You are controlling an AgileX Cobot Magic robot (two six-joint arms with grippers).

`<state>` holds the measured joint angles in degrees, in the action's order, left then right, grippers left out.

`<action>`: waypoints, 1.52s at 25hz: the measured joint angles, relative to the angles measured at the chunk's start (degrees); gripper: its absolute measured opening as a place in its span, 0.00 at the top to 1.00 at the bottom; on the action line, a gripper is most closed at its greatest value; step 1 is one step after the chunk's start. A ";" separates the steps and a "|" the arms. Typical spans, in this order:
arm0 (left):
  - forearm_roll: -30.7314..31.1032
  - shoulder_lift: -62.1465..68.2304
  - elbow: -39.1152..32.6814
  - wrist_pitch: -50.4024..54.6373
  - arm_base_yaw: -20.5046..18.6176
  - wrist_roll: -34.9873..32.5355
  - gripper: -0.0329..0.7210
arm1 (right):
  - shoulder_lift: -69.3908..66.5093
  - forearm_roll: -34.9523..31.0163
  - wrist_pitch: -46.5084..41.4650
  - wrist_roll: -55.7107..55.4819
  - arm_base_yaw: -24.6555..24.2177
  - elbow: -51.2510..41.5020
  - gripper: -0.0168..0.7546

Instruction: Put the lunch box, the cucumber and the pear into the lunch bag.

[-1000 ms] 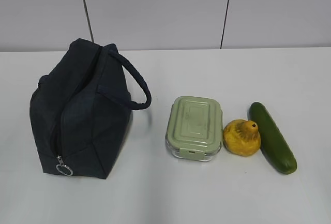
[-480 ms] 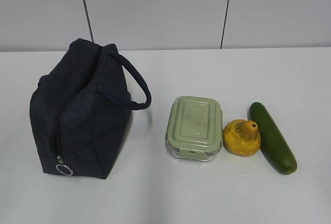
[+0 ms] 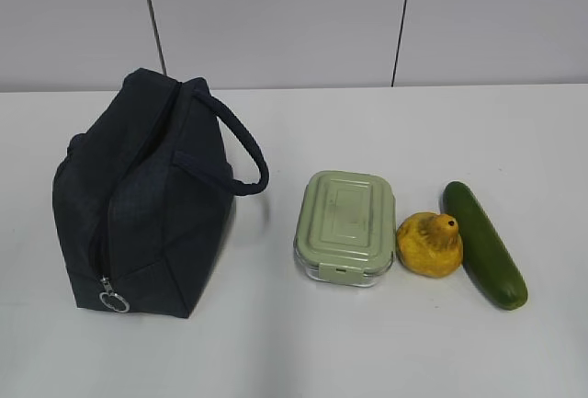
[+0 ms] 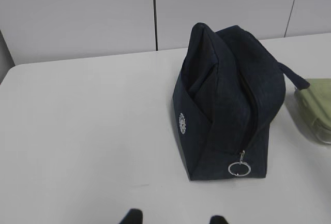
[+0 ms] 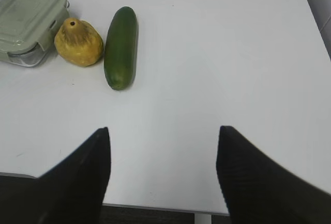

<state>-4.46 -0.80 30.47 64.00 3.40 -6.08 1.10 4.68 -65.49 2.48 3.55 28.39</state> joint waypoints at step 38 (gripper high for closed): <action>-25.66 64.93 19.95 -11.56 5.39 -18.53 0.58 | -59.40 -9.08 13.34 -0.38 0.00 23.23 0.33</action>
<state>-30.11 64.13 50.42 52.44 8.79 -24.61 -58.30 -4.40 -52.15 2.09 3.55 51.62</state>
